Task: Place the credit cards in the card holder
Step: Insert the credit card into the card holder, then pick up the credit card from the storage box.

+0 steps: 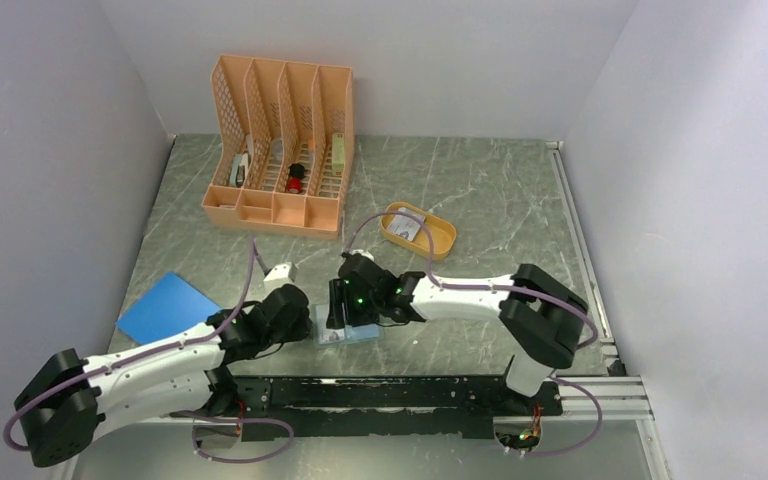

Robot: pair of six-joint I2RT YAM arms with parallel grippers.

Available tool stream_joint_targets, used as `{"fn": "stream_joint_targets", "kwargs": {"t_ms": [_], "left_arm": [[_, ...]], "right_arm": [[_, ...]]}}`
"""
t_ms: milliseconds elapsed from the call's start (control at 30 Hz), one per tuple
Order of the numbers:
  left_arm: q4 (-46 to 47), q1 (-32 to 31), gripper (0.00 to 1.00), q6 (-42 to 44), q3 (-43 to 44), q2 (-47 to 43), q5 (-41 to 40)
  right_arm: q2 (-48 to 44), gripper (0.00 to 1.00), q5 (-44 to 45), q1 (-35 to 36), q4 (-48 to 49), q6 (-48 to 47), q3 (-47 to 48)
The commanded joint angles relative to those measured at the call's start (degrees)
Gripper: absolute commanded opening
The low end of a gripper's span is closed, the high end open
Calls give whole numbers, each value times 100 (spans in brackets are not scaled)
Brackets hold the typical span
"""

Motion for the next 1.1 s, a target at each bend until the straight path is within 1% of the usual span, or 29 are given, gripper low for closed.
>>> {"fn": "stream_joint_targets", "kwargs": {"t_ms": [0,33,100,133,200,233,267,300,367,433,500,533,600,700,800,933,1067], "left_arm": [[-494,2,38,54,362,-442,-272],[-606,9,48,49,433,-545,-291],[-887,5,62,62,627,-764,-373],[-1027,2,65,83,737,-899,-420],[-1258,6,68,161,959,-1104,-525],[-1316,3,69,246,1047,-1196,-566],[-1267,3,69,384,1120,-1299,-575],[-1131,6,68,696,1160,-1385,-547],[-790,3,67,1062,1127,-1580,-497],[-452,2,68,1296,1027,-1748,-477],[-196,-4,70,1407,900,-1896,-397],[-106,2,71,1446,851,-1944,-371],[-16,-5,73,1456,805,-1963,-264],[-110,2,73,1457,876,-1742,-145],[-169,5,72,1437,919,-1525,-121],[-31,1,72,1365,819,-1499,-116],[9,8,72,1311,797,-1461,-157]], "right_arm": [[-723,62,400,-70,-664,-234,289],[-884,63,511,-116,-816,-298,338],[-1238,63,840,-218,-1183,-466,481],[-1422,64,1230,-298,-1372,-536,542],[-1872,64,1922,-553,-1571,-631,571],[-2035,65,2133,-788,-1508,-664,448],[-2208,66,2204,-1065,-1214,-715,290],[-2341,66,2145,-1378,-864,-779,76],[-2465,66,1623,-2146,-305,-579,-204],[-2318,66,937,-3150,-12,-248,-311],[-2050,65,412,-3696,389,-18,-385],[-1917,65,380,-3845,560,65,-419],[-1591,65,375,-4042,902,123,-377],[-954,65,456,-4154,864,144,-7],[-480,65,376,-4176,1053,237,233],[169,65,514,-4179,719,281,740],[482,65,624,-4188,657,277,866]]}}
